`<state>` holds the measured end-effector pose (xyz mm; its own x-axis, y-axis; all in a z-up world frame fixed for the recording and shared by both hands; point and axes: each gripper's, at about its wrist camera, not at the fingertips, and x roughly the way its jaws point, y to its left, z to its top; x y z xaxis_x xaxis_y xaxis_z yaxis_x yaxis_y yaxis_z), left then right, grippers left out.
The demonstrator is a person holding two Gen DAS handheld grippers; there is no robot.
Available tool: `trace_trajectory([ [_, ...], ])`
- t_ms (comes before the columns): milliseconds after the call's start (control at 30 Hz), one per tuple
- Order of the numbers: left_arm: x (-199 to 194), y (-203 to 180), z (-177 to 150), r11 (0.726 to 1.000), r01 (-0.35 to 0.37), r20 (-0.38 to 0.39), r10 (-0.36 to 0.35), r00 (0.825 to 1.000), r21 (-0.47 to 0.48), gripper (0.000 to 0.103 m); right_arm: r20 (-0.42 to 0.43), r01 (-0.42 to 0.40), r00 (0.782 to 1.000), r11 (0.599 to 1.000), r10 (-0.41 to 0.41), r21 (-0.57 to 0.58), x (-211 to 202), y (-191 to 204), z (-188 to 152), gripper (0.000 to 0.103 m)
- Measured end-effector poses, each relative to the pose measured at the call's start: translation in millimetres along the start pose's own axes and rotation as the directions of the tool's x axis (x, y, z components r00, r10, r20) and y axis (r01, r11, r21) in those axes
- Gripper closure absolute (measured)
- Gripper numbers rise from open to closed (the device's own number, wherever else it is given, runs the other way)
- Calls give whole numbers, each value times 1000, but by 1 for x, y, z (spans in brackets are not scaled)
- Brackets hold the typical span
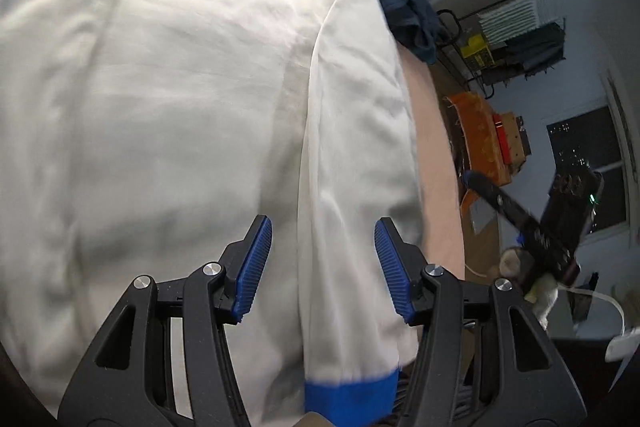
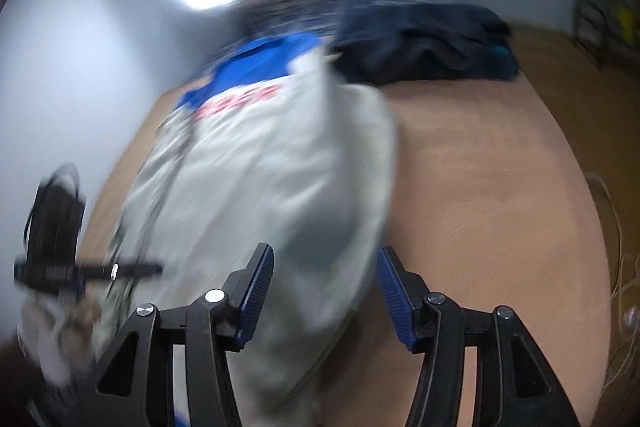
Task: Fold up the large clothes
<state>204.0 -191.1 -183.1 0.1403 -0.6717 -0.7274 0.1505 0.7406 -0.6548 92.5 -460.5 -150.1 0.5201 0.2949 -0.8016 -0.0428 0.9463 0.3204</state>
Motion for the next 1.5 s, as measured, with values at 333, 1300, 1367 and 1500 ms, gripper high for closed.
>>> trace_trajectory([
  [333, 42, -6, 24, 997, -29, -23, 31, 999, 73, 102, -47, -99, 993, 968, 113, 232, 78, -64, 37, 81],
  [1300, 19, -32, -44, 935, -168, -37, 189, 981, 313, 98, -57, -424, 904, 905, 424, 22, 62, 48, 79, 51],
  [1367, 26, -27, -48, 932, -191, -34, 212, 977, 309, 98, -23, -426, 904, 903, 427, 57, 54, 23, 78, 50],
  [1500, 19, -19, -46, 938, -228, 4, 235, 972, 261, 81, 26, -398, 916, 898, 401, 189, 57, -31, 68, 50],
])
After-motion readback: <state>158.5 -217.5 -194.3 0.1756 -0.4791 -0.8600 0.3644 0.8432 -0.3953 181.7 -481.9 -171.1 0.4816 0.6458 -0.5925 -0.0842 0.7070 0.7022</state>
